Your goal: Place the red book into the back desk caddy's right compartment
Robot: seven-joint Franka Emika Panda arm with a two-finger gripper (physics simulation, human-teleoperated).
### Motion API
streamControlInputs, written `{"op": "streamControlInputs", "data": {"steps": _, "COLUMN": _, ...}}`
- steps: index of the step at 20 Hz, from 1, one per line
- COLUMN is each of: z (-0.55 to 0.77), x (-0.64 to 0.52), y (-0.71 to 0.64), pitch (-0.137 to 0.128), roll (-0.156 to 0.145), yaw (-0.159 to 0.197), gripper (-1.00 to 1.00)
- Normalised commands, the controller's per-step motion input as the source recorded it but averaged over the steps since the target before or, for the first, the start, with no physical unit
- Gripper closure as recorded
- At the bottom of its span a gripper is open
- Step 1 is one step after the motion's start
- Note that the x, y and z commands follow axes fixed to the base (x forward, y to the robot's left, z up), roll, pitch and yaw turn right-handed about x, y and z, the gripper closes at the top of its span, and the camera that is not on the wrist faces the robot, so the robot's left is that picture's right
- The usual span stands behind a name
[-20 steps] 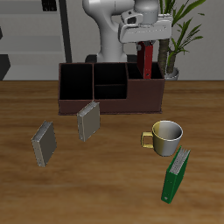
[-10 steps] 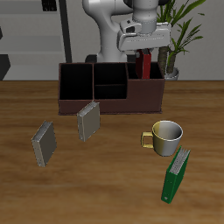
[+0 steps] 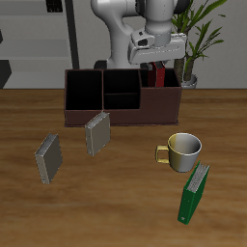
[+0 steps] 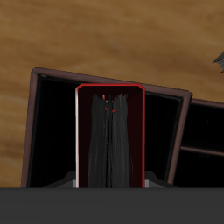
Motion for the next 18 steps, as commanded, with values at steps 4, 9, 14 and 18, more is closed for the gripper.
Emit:
{"op": "streamControlInputs", "data": {"steps": 4, "z": -0.26, "x": 0.03, "y": -0.02, "pitch": 0.098, "roll": 0.009, "yaw": 0.017, "gripper": 1.0}}
{"op": "streamControlInputs", "data": {"steps": 9, "z": -0.19, "x": 0.07, "y": -0.06, "pitch": 0.112, "roll": 0.012, "yaw": -0.035, "gripper": -1.0}}
{"op": "streamControlInputs", "data": {"steps": 14, "z": 0.02, "x": -0.01, "y": -0.02, "pitch": 0.005, "roll": -0.004, "yaw": -0.005, "gripper": -1.0}}
{"op": "streamControlInputs", "data": {"steps": 18, "z": 0.14, "x": -0.05, "y": 0.0, "pitch": -0.019, "roll": 0.006, "yaw": 0.014, "gripper": -1.0}}
